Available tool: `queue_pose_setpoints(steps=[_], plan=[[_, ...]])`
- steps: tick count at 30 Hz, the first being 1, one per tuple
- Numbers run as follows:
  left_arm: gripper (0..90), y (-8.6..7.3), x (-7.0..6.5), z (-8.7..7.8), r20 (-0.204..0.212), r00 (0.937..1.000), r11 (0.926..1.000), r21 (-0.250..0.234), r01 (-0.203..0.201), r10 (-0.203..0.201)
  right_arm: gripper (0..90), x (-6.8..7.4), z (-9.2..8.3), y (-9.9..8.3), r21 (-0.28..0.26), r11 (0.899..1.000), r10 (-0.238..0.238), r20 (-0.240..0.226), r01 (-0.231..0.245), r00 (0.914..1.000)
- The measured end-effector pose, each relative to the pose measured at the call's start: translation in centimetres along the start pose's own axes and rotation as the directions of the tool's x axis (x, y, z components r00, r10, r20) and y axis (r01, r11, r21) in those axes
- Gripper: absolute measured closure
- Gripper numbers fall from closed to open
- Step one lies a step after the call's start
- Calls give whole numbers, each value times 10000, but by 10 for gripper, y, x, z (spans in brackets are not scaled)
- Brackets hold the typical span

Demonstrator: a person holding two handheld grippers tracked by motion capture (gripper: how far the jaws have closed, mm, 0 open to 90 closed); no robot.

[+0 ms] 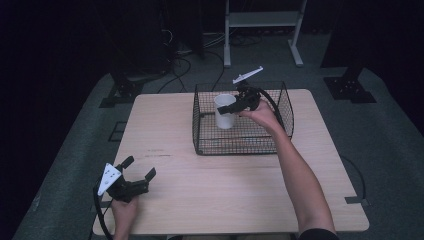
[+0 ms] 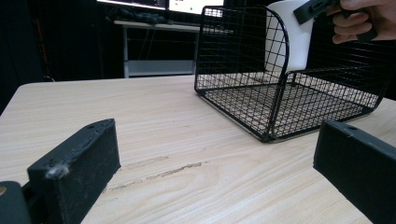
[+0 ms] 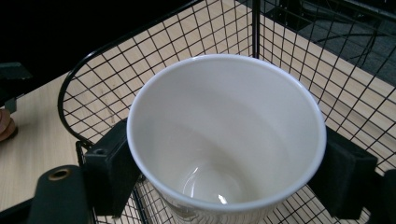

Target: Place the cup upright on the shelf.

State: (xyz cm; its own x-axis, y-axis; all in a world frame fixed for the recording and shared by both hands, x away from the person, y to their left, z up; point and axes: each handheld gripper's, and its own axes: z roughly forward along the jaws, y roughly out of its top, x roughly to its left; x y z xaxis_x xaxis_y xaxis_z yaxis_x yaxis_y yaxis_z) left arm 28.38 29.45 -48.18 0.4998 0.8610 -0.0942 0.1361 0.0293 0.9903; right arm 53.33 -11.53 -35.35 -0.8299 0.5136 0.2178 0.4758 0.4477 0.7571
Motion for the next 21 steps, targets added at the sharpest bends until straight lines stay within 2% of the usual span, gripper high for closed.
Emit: queue_pose_setpoints(steps=[3, 8, 10, 14, 21], plan=[[0, 0, 1, 0, -2, 10000, 10000, -25, 26, -26, 189, -1, 4, -3, -19, 10000, 96, -5, -96, 10000], [0, 0, 0, 0, 2, 10000, 10000, -11, 12, -12, 189, -6, 15, -13, 341, 9994, 111, 188, -117, 9998], [0, 0, 0, 0, 6, 10000, 10000, -22, 19, -19, 189, -9, 18, -16, 469, 9986, 233, 116, -238, 9997], [0, 0, 1, 0, -7, 10000, 10000, -34, 34, -34, 188, -12, 24, -18, 675, 9975, 203, 234, -218, 9995], [0, 0, 0, 0, -4, 10000, 10000, -39, 33, -33, 188, -12, 29, -20, 785, 9967, 200, 164, -212, 9997]])
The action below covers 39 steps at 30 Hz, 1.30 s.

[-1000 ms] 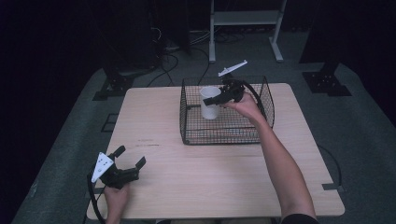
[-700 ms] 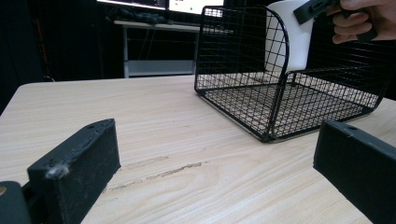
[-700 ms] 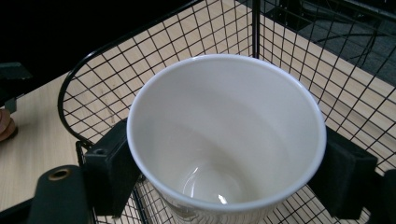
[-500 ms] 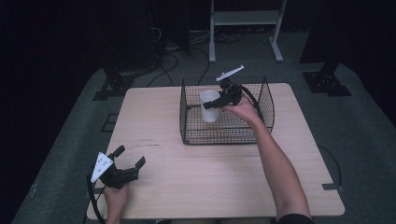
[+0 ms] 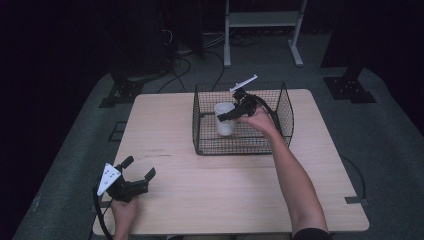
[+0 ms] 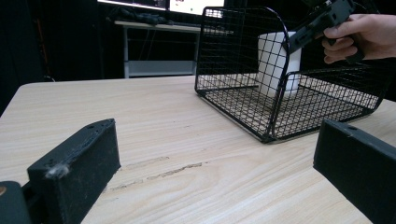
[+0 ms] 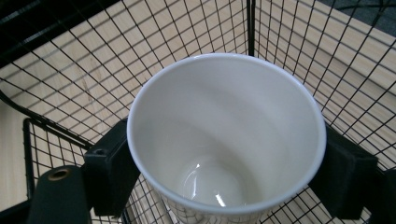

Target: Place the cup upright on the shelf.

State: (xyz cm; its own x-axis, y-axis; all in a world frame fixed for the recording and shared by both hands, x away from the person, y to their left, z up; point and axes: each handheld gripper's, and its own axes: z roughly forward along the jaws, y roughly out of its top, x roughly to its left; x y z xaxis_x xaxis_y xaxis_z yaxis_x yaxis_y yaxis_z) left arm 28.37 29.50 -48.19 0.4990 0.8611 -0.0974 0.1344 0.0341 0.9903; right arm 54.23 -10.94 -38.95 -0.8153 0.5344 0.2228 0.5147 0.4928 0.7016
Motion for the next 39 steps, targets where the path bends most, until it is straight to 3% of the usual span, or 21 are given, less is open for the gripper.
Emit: queue_pose_setpoints(steps=[9, 20, 27, 39], plan=[[0, 0, 0, 0, 18, 10000, 10000, 6, 14, -14, 186, 3, 3, 1, 90, 9996, -270, 316, 267, 9991], [0, 0, 0, -1, 41, 10000, 10000, -38, 32, -32, 174, 3, 8, -1, 441, 9984, -359, 290, 346, 9989], [0, 0, 0, -1, 26, 10000, 10000, -44, 55, -55, 172, 7, 7, 1, 217, 9987, -472, 256, 467, 9986], [0, 0, 0, -1, 33, 10000, 10000, -52, 54, -53, 171, 10, 5, 0, 498, 9974, -531, 260, 517, 9983]])
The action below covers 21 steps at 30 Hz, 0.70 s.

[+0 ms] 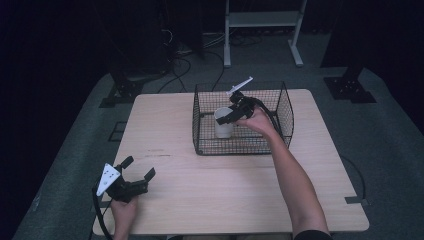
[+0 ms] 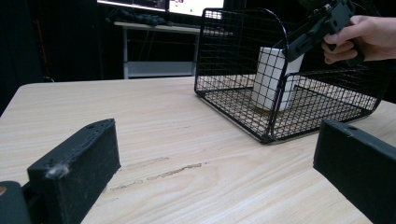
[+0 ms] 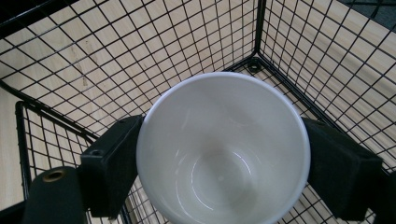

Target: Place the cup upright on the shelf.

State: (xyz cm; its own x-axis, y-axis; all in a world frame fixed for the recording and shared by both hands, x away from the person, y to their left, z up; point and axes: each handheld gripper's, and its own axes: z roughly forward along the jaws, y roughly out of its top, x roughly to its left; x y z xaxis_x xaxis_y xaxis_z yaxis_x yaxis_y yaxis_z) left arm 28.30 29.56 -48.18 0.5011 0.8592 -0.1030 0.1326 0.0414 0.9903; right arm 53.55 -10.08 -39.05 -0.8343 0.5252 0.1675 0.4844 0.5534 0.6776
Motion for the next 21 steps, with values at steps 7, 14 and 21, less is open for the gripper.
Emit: queue_pose_setpoints(steps=[7, 14, 21], plan=[[0, 0, 0, 0, -8, 10000, 10000, 38, -36, 37, 171, 0, -4, -5, -92, 10000, -26, 27, 27, 10000], [0, 0, -1, 1, -17, 10000, 10000, 60, -51, 51, 169, 1, -12, -7, -316, 9995, -47, 46, 48, 10000], [0, 0, 0, 1, -62, 10000, 9999, 96, -52, 53, 159, 3, -23, -4, -753, 9972, -17, 89, 24, 10000]])
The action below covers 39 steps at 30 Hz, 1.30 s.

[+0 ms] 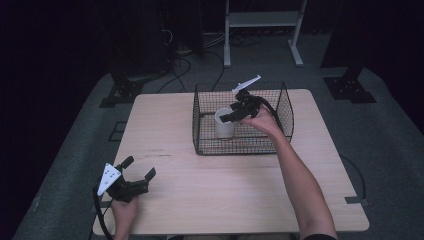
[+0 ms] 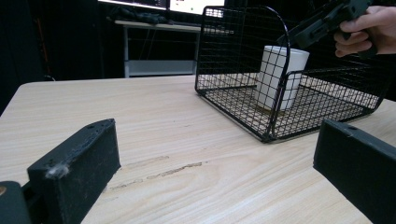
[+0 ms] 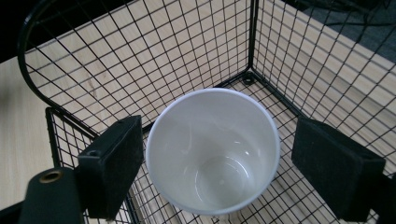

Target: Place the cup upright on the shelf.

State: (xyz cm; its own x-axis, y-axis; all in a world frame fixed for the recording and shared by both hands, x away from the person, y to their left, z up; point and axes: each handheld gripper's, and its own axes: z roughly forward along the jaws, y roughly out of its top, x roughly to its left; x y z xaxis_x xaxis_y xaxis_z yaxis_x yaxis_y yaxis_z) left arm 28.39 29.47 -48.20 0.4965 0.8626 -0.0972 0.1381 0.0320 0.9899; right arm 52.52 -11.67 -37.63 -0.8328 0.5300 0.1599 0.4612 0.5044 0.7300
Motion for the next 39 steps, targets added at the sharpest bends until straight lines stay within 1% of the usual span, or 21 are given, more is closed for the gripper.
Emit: queue_pose_setpoints(steps=[5, 7, 12, 17, 19, 21, 22, 24, 30, 34, 39], plan=[[0, 0, 0, 0, -8, 10000, 10000, 7, -20, 20, 153, -1, -11, 1, -342, 9994, 104, 43, -103, 9999], [0, 0, 0, 0, -15, 10000, 10000, 9, -12, 12, 146, -1, -17, 2, -446, 9989, 127, 131, -121, 9998], [0, 0, 0, 0, -1, 10000, 10000, -3, -32, 32, 147, 0, -31, 1, -836, 9963, 221, -5, -221, 9998], [0, 0, -1, 0, 39, 10000, 10000, -30, -33, 33, 147, 3, -43, -2, -1027, 9946, 170, 105, -158, 9998], [0, 0, -1, 0, 66, 10000, 10000, -17, -27, 27, 147, 6, -48, -5, -1157, 9930, 235, 63, -226, 9997], [0, 0, -1, 0, 54, 10000, 10000, -6, -27, 27, 147, 8, -52, -8, -1200, 9925, 249, 38, -243, 9997], [0, 0, -1, 0, 59, 10000, 10000, -8, -31, 31, 147, 9, -53, -9, -1125, 9933, 257, 8, -255, 9997], [0, 0, -1, 0, 36, 10000, 10000, -7, -40, 40, 147, 11, -57, -12, -1133, 9934, 166, 46, -160, 9999], [0, 0, -1, 0, 10, 10000, 10000, 21, -45, 45, 148, 14, -71, -20, -1312, 9913, 127, -16, -128, 9999], [0, 0, -1, 0, 22, 10000, 10000, 24, -59, 59, 148, 15, -79, -26, -1402, 9899, 185, -82, -194, 9998], [0, 0, -1, 0, 23, 10000, 10000, 22, -52, 52, 149, 19, -86, -33, -1373, 9904, 135, -122, -151, 9998]])
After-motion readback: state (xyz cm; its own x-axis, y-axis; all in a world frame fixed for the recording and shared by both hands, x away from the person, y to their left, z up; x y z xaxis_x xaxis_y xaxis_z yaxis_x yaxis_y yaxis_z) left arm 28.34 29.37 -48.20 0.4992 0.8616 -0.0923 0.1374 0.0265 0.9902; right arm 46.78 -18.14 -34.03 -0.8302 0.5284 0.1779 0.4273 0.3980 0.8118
